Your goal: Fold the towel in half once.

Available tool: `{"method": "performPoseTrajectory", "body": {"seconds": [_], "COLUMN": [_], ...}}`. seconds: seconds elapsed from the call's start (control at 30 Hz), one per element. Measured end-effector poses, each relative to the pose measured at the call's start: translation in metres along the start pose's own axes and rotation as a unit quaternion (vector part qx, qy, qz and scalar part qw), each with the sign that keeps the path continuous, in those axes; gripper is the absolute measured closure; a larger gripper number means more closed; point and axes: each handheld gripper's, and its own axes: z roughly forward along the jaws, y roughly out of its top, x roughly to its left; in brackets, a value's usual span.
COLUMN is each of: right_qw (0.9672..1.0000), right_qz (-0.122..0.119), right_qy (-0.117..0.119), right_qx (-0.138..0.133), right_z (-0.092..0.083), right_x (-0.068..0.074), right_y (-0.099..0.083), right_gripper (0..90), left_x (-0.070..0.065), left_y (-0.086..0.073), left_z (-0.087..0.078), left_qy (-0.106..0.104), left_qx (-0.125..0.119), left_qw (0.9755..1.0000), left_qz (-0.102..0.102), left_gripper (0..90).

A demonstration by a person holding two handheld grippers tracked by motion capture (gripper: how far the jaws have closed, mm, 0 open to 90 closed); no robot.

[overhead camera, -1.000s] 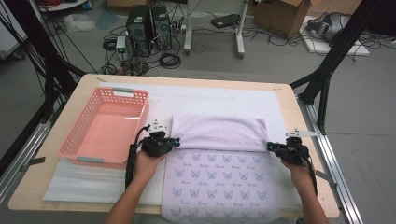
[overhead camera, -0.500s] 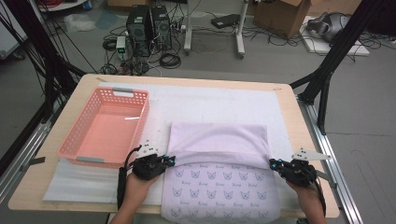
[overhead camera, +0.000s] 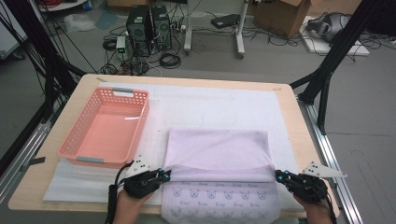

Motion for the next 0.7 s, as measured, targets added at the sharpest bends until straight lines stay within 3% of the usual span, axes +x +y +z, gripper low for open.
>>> {"method": "performPoseTrajectory", "body": {"seconds": [0.43,0.57,0.6,0.63,0.67,0.7], "right_qw": [1.0,0.9999,0.9997,0.9997,0.9999,0.9999], "right_qz": [0.002,0.004,0.005,0.006,0.008,0.014], "right_qy": [0.0,0.0,0.006,0.008,-0.002,-0.008], "right_qx": [0.0,0.016,0.021,0.021,0.014,0.004], "right_z": [-0.039,-0.048,-0.048,-0.047,-0.046,-0.044], "right_x": [0.033,0.043,0.043,0.043,0.041,0.038], "right_y": [-0.027,-0.034,-0.035,-0.034,-0.032,-0.028], "right_gripper": [87.6,87.1,84.6,73.6,64.9,62.3], "left_x": [-0.027,-0.036,-0.037,-0.035,-0.033,-0.029], "left_y": [-0.019,-0.029,-0.029,-0.027,-0.023,-0.018], "left_z": [-0.027,-0.035,-0.035,-0.035,-0.034,-0.032], "left_qy": [-0.024,-0.038,-0.04,-0.039,-0.035,-0.029], "left_qx": [0.009,0.021,0.017,0.01,-0.002,-0.018], "left_qw": [0.9995,0.9987,0.9986,0.9988,0.999,0.9992], "left_qz": [0.016,0.028,0.03,0.028,0.026,0.021], "left_gripper": [85.3,83.6,79.1,71.1,59.4,50.1]}}
